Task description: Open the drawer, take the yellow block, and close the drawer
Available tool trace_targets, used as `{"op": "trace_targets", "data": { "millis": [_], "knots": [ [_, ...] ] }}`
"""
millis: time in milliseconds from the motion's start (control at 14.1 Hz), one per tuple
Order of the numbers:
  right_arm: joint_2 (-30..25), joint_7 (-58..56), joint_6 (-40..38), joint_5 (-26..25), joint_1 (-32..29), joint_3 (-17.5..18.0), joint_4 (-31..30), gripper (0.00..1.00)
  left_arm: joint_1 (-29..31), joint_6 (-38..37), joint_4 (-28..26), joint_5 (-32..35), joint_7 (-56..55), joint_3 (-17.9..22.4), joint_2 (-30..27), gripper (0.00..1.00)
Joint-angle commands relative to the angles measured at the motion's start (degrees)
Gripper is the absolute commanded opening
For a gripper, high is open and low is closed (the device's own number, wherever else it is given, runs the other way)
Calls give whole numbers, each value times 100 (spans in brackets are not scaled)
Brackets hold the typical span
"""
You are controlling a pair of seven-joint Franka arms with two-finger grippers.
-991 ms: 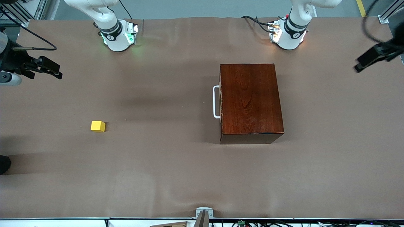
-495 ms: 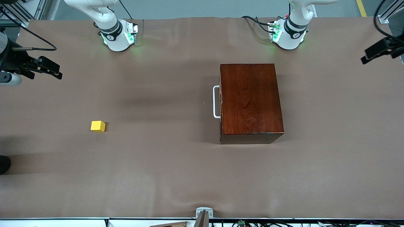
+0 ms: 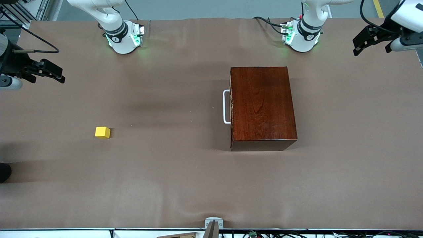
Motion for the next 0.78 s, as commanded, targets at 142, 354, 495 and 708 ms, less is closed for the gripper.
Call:
{"op": "trace_targets", "data": {
  "millis": [142,354,495,708],
  "knots": [
    [-174,-61,61,18,30,-33,-153,100,-388,165,335,-114,297,558,316,100],
    [-174,-61,61,18,22,-33,-153,100,-379,165,442,-114,474,549,371,100],
    [-165,-61,61,18,21,-42,-153,100,-379,165,442,-114,474,549,371,100],
    [-165,-61,61,18,30,-42,-153,100,-397,147,433,-114,482,532,406,100]
  ]
}}
